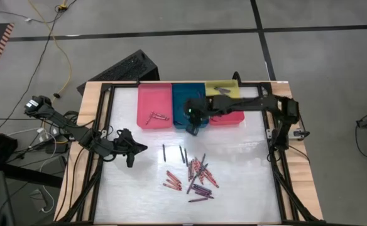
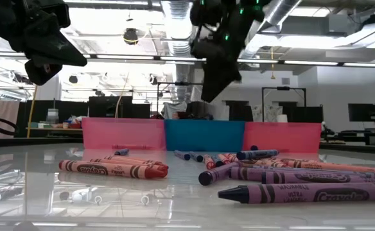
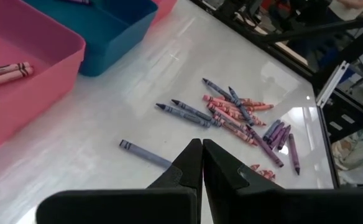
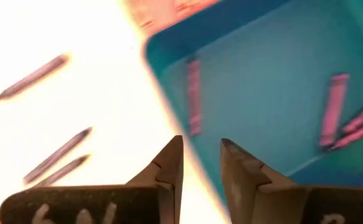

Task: Sort crayons
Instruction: Put the red crayon into the red bin

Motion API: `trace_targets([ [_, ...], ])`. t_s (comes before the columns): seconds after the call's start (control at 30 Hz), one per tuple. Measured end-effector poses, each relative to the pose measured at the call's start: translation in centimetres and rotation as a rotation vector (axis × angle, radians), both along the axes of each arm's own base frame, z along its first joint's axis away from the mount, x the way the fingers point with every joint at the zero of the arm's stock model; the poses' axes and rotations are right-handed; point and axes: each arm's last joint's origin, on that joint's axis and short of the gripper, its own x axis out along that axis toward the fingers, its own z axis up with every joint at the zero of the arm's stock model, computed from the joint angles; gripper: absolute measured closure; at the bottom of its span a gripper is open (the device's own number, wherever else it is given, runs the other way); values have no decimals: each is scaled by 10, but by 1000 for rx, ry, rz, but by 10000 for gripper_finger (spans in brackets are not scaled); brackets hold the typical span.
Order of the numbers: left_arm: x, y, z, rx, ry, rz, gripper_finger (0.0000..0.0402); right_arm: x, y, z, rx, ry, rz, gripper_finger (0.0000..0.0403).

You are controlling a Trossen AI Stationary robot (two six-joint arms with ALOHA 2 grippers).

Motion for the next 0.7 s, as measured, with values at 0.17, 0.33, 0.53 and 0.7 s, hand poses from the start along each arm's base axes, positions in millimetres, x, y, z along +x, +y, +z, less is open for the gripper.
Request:
trace_targets([
  [0.17, 0, 0, 1, -1, -7, 5, 401, 3, 60, 1, 36, -2, 151, 303],
  [0.33, 0, 0, 1, -1, -12, 24, 401, 20, 116, -10, -15, -104, 209, 303],
  [0.53, 0, 0, 1, -22, -18, 30, 401, 41, 164, -36, -99, -229, 269, 303],
  [0.7, 0, 1, 1, -35, -14, 36, 401, 58, 177, -63, -83, -273, 265, 303],
])
